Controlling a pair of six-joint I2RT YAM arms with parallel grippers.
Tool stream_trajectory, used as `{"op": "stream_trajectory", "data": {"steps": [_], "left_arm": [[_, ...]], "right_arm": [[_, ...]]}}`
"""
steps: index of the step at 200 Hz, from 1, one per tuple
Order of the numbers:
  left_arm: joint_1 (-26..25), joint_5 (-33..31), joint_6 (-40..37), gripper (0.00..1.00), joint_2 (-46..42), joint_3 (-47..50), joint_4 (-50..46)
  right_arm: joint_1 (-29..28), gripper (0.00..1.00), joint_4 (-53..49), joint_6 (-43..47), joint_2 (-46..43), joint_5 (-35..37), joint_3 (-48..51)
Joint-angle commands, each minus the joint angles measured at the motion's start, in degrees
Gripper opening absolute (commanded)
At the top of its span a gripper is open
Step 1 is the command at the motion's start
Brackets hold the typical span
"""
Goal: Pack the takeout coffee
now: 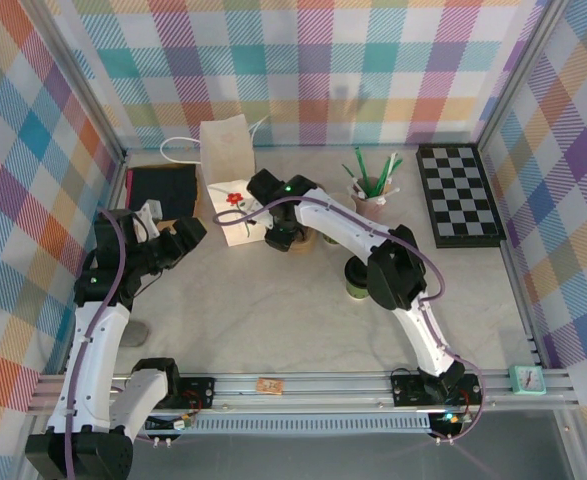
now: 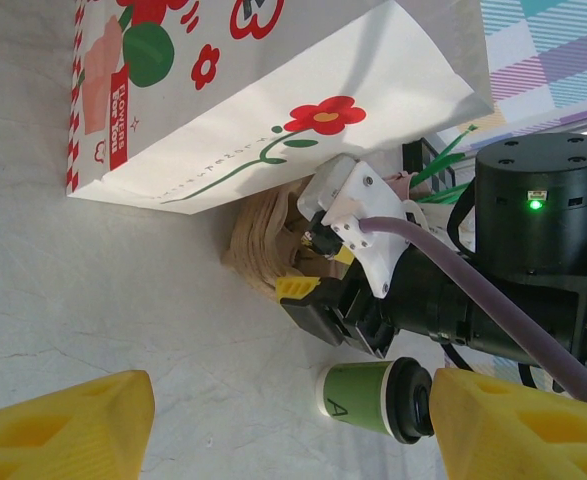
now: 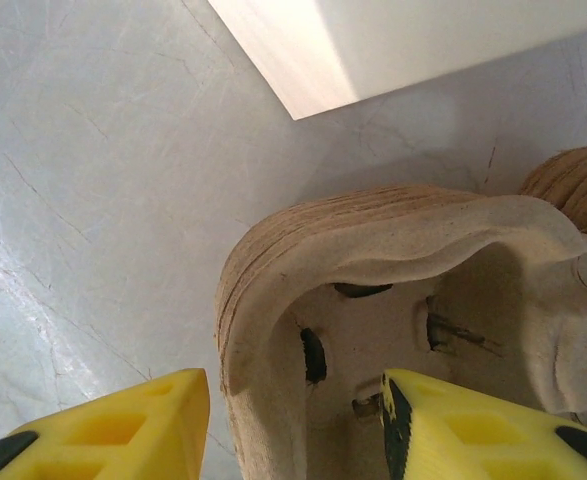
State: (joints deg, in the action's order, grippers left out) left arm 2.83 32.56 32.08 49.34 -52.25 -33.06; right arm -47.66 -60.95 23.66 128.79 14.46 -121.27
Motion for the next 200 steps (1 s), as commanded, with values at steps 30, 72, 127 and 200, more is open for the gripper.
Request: {"op": "stream_trajectory", "data": {"steps": [30, 72, 127, 200], "left_arm": [[0.8, 1.5, -0.3, 0.73, 0.3, 0.6, 0.1], [0.8, 1.8, -0.2, 0.73, 0.2, 0.5, 0.4], [0.8, 2.2, -0.2, 0.73, 0.2, 0.4, 0.5], [0.8, 2.0, -0.3, 0.73, -0.1, 0.4, 0.5]], "right_arm": [[-0.4, 0.40, -1.8, 0.4, 0.0, -0.4, -1.0], [-0.5, 0.31, -2.1, 0.2, -0.2, -0.3, -1.2], [-0.8, 0.38, -2.5, 0.2, -0.1, -0.5, -1.0], [-0.7, 0.26, -2.7, -0.2, 0.5, -0.1, -1.0]]}}
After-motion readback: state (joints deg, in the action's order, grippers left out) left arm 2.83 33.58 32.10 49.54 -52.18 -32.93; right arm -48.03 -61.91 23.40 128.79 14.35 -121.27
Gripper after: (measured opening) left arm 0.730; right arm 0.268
